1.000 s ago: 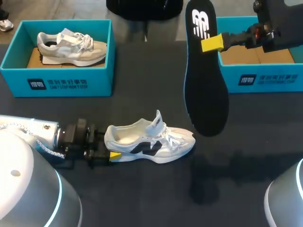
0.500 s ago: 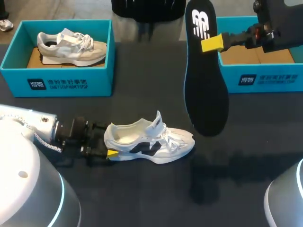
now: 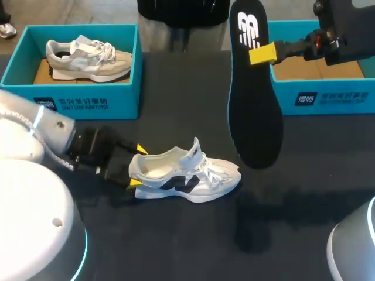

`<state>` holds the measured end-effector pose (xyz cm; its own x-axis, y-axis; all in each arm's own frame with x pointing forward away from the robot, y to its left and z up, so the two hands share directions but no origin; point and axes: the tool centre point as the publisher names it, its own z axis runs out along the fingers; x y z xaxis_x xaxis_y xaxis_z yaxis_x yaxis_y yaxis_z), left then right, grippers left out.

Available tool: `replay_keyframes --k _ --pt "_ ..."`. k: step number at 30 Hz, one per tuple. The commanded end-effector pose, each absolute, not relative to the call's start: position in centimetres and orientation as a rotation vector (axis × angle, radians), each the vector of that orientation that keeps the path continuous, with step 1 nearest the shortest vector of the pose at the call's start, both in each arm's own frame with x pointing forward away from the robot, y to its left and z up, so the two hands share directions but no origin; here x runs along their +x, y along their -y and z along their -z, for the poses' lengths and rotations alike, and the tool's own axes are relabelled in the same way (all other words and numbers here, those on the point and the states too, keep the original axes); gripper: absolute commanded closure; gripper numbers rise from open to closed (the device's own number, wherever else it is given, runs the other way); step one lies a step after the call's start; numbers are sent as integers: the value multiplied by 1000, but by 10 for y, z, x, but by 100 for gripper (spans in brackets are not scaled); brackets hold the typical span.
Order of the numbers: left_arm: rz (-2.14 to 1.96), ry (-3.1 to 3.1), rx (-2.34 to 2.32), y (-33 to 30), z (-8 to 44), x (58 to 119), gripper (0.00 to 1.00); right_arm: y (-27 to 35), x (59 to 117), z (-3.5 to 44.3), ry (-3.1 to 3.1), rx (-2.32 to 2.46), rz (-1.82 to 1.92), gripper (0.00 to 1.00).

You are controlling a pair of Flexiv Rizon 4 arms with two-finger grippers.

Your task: Take the shoe out of the shoebox, open the shoe tongue, remove and reinsert the insole, then place the shoe into the shoebox

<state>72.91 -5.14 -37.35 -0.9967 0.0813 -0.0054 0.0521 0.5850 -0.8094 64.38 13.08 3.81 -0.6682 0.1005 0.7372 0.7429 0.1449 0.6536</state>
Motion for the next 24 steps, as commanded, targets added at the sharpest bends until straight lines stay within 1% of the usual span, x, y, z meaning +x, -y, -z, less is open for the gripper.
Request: replay_keyframes --k 1,8,24 --pt "-1068 2904 -122 48 355 724 0 -134 647 -39 1895 -802 1554 100" --pt "-885 2974 -128 48 346 724 0 -134 647 -39 1895 -802 1554 100" --pt "-917 2971 -117 46 344 724 0 -134 647 -39 1895 -802 1554 100"
